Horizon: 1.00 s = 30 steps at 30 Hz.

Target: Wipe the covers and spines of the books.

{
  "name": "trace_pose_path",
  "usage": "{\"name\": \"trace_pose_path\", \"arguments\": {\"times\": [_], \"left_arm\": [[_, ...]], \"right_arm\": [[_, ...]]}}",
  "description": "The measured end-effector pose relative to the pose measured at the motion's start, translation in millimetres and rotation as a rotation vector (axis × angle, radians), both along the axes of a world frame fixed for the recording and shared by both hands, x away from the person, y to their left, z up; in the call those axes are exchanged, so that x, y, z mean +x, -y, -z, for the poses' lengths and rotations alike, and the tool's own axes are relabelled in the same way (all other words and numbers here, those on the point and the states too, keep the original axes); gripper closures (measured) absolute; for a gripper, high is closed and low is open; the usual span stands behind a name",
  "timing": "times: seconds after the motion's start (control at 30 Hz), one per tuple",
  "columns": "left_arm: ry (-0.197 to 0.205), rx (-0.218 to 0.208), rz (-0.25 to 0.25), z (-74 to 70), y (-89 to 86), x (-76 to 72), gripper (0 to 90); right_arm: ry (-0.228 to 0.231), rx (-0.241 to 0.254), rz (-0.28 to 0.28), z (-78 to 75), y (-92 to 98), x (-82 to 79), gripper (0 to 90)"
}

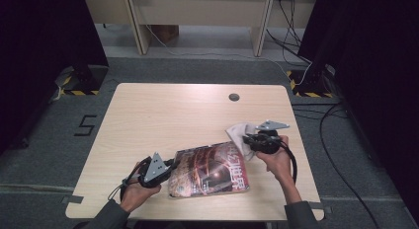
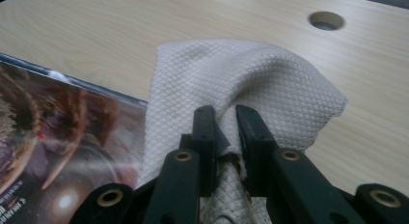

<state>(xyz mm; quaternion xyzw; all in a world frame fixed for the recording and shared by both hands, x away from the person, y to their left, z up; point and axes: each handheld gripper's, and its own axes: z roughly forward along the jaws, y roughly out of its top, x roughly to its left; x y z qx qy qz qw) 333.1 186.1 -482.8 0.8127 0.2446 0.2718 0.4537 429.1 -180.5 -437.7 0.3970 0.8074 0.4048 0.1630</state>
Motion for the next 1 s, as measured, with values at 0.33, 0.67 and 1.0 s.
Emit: {"name": "trace_pose_path", "arguments": {"times": [0.33,0.67,1.0], "left_arm": [[0.013,0.008,0.006,-0.6,4.5,-1.1,83.6],[0.003,0.005,-0.004,0.3,4.0,0.2,83.4],[-0.001,0.007,-0.002,0.5,4.2,1.6,82.8]], "right_arm": [[-0.028,-0.081,-0.075,18.8,-45.9,7.0,78.7],[0.019,-0.042,-0.193,3.0,-84.4,-14.5,77.7],[-0.015,-0.066,-0.14,11.4,-72.9,-5.4,77.7]]}}
